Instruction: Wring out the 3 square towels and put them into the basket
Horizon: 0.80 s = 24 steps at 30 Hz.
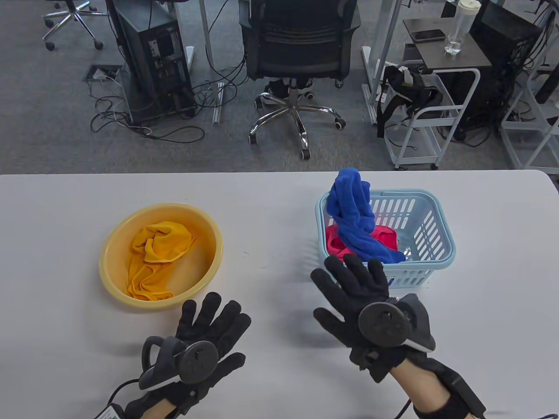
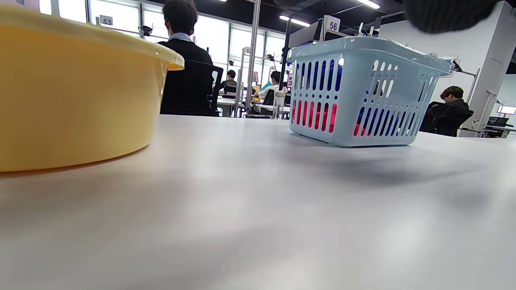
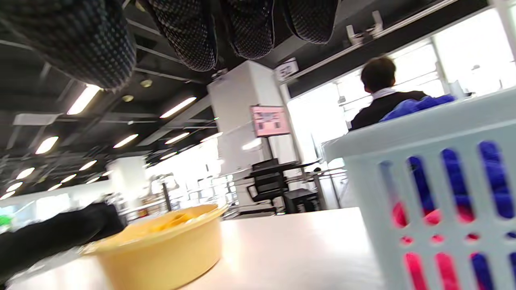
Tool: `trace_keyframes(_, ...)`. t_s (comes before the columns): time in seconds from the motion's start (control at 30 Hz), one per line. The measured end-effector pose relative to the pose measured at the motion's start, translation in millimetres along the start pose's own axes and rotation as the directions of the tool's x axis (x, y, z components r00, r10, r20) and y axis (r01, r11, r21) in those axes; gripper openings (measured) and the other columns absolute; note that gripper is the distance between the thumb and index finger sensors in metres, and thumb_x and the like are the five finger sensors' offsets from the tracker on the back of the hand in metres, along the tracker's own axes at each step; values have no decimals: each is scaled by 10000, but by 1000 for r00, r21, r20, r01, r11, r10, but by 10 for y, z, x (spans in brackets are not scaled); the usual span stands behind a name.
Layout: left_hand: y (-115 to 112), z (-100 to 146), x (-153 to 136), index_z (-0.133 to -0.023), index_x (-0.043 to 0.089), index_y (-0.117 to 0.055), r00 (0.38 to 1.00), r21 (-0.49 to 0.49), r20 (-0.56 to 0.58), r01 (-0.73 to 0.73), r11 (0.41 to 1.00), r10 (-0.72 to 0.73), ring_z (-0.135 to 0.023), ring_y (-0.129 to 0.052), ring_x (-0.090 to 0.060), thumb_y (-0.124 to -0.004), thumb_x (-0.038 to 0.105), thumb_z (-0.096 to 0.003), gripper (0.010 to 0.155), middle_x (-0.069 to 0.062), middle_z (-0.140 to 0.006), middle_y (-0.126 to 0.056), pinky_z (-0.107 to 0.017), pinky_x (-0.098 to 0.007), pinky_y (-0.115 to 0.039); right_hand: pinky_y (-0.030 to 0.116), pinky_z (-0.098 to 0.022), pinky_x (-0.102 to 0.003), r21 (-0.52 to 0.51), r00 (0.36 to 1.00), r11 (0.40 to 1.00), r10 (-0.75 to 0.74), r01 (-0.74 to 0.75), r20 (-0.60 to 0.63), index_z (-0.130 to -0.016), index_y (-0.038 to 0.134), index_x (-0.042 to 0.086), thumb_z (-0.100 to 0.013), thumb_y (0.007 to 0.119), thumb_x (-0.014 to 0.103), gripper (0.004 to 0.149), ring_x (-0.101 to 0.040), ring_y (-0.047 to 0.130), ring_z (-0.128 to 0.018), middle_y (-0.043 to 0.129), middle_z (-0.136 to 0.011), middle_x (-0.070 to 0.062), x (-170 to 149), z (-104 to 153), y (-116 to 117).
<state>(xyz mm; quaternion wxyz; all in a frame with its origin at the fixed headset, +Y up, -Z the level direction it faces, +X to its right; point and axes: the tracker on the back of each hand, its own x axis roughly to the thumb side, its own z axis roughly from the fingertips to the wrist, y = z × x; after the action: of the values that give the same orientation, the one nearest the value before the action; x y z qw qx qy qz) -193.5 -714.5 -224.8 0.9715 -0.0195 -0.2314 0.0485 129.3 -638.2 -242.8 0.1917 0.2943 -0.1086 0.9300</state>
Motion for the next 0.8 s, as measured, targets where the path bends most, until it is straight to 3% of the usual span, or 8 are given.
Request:
trace_keyframes(0.27,-45,-3,33,-1074,547,-201,1000,-29,1,16,999,-16,-1184,-58,-220,-624,741,-471,762,226,-1208,-217,-853,-531,-98,147,-726,-689,32,996,999,36,-39,79,-1107,564,284,-549,707,558,638,-478,377,-1076,414,-1200,-49,112,201,598)
trace_keyframes(0.33,-47,3,42,-1077,547,-203,999,-45,1,32,998,-32,-1184,-55,-221,-623,743,-470,763,228,-1208,-218,-853,-531,-97,129,-724,-686,102,998,995,-11,5,54,-1112,546,277,-549,703,556,647,-478,356,-1077,393,-1202,-54,140,171,636)
trace_keyframes(0.43,15,20,34,-1082,548,-225,999,-34,-25,18,999,-19,-1193,-81,-235,-626,739,-471,755,222,-1215,-249,-854,-532,-104,145,-724,-687,83,998,996,-18,12,66,-1107,555,277,-541,708,559,651,-480,372,-1073,410,-1198,-57,161,195,703)
trace_keyframes(0.5,110,1,-18,-1060,588,-154,997,-9,-79,18,1000,-19,-1187,-16,-247,-627,753,-462,780,217,-1222,-203,-844,-537,-49,145,-724,-689,127,998,992,-10,1,66,-1110,547,278,-541,707,564,657,-478,373,-1074,405,-1199,-56,157,227,757)
trace_keyframes(0.57,301,-110,-151,-995,628,14,996,-18,-93,-5,1000,4,-1131,174,-204,-608,800,-448,846,237,-1185,9,-795,-526,98,137,-725,-688,167,997,986,-30,18,73,-1109,555,277,-545,703,565,650,-475,364,-1077,399,-1200,-56,152,216,787)
trace_keyframes(0.63,518,-262,-311,-991,620,14,984,-28,-177,6,1000,-11,-1118,194,-197,-618,792,-451,849,233,-1175,28,-787,-518,117,152,-725,-689,153,996,988,-45,32,79,-1097,592,262,-541,708,561,642,-477,389,-1070,429,-1192,-62,155,181,782)
trace_keyframes(0.7,786,-485,-552,-1002,603,6,948,-56,-304,77,995,-90,-1119,191,-204,-621,783,-455,852,219,-1179,22,-787,-519,117,151,-727,-688,153,994,987,-63,49,86,-1096,596,257,-542,706,560,641,-475,389,-1071,431,-1192,-62,150,169,775)
trace_keyframes(0.8,964,-818,-895,-1016,586,-15,850,-200,-471,158,967,-236,-1114,191,-210,-633,762,-465,846,200,-1192,-13,-782,-514,124,161,-726,-688,171,993,984,-74,57,92,-1090,610,256,-541,706,561,635,-478,402,-1067,446,-1188,-66,123,197,808)
